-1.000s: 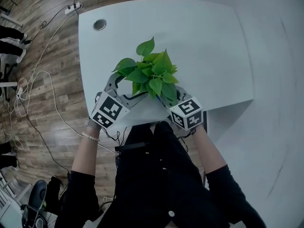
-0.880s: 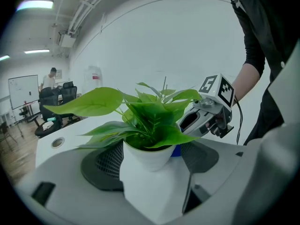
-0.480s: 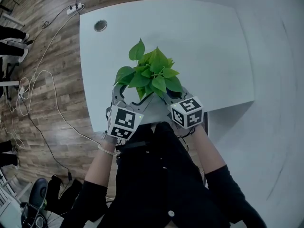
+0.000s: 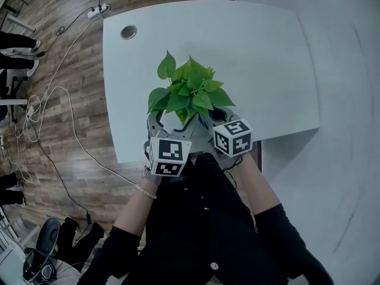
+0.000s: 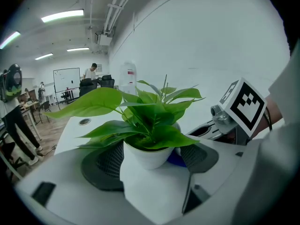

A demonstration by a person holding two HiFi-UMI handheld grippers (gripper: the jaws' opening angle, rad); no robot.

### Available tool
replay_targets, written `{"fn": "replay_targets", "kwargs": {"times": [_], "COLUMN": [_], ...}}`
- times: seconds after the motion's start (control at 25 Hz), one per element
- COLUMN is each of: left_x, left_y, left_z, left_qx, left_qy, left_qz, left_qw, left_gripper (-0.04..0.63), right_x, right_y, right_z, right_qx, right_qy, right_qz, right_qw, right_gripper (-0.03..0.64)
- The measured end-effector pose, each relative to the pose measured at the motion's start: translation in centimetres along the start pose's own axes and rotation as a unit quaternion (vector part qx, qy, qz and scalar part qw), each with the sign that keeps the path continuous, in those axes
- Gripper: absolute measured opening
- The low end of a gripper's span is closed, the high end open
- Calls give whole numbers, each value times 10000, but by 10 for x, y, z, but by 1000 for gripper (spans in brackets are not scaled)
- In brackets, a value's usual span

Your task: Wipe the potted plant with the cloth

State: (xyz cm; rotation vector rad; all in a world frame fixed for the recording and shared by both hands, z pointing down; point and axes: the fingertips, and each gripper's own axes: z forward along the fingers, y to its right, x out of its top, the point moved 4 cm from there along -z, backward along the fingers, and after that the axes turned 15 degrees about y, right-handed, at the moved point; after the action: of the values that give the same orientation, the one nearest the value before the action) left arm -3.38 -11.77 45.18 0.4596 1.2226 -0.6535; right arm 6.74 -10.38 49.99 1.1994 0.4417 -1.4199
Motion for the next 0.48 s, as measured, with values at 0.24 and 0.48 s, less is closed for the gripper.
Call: {"fn": "replay_targets", "kwargs": {"times": [0.24,0.48], "left_x": [-4,-2], "left_y": [0,-2], "left_z": [0,0], "left_qx": [-77,-102], "left_qy": [-48,-108], "left_qz": [70,162], "left_qw": [9999,9998], "left_gripper": [388,385], "right_x": [7,33], "right_y": [-7,-19], "right_z": [-7,-23], "right_qx": [143,237], "right_qy": [150,438], "right_qz": [-82,-236], "right_qw": [9998,9985], "right_gripper": [84,84]}}
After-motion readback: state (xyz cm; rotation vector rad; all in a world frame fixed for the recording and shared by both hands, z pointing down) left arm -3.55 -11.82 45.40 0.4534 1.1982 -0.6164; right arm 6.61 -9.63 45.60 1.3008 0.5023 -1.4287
